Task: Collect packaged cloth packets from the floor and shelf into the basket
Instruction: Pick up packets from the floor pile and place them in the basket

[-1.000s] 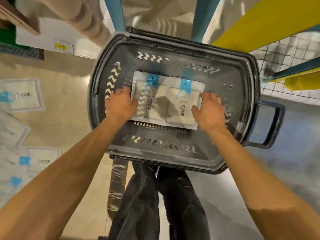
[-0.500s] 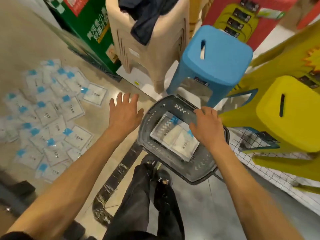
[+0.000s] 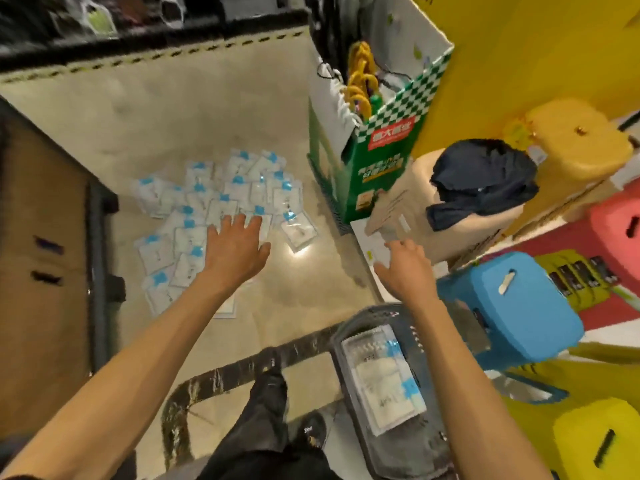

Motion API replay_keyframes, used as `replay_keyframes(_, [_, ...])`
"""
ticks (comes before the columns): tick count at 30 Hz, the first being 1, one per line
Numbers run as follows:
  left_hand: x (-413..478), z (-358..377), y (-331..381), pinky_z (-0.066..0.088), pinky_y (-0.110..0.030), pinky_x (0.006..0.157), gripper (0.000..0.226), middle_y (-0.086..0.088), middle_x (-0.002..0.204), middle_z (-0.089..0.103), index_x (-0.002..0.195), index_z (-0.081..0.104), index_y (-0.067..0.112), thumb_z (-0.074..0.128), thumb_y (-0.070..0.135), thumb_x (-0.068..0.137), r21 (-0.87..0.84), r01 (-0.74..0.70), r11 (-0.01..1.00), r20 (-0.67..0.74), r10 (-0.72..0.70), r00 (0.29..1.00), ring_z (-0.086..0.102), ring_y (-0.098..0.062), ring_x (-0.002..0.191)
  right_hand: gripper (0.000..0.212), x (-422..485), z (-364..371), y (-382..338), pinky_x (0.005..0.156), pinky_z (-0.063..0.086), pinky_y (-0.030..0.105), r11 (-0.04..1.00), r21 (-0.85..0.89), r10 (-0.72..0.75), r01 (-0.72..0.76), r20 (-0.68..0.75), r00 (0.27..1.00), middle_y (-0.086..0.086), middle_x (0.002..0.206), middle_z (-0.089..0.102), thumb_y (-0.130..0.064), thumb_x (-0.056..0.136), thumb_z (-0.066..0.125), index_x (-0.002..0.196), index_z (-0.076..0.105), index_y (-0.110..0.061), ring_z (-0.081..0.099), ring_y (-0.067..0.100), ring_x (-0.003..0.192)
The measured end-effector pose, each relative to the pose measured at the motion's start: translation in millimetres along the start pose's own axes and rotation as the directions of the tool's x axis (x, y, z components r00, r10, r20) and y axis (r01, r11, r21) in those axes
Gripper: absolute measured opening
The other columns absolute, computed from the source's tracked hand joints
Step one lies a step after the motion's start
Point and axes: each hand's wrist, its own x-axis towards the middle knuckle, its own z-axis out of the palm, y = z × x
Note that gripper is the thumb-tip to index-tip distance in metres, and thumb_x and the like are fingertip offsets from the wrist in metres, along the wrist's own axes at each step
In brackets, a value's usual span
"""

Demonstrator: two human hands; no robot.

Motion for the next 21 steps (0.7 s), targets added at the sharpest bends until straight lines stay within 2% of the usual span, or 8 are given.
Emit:
replay_keyframes(5, [2,-19,-70,0.032,-0.053,0.109,0.058,-0.014,0.151,0.043,0.149,0.039,0.017,0.049,0.046,0.1,-0.015,0.123,0.992,0.004,-0.123,0.992,0.036,-0.036,0.139,0.052,35,-13,-70,0.1,0.041,0.046,0.991,-0.019,-0.129,0.13,0.025,0.991,0.016,0.14,0.047,-0.034,0.096,0.057,0.141,0.047,-0.011,0.041,0.036,0.128])
replay_keyframes(10, [21,-25,-127,0.038,-0.05,0.104,0.057,-0.013,0.145,0.048,0.148,0.04,0.017,0.051,0.044,0.098,-0.045,0.212,0.976,0.046,-0.21,0.977,0.043,-0.036,0.133,0.056,67,-17,-132,0.101,0.04,0.047,0.98,-0.057,-0.185,0.19,0.077,0.98,0.017,0.142,0.044,-0.036,0.096,0.056,0.143,0.043,-0.008,0.04,0.038,0.129])
replay_keyframes(21, [71,-8,-217,0.038,-0.047,0.104,0.055,-0.012,0.142,0.049,0.147,0.039,0.016,0.047,0.043,0.1,-0.049,0.294,0.955,0.123,-0.286,0.95,0.044,-0.034,0.132,0.058,144,10,-246,0.103,0.039,0.045,0.957,-0.061,-0.27,0.284,0.17,0.948,0.014,0.145,0.042,-0.038,0.096,0.057,0.146,0.041,-0.013,0.039,0.034,0.132])
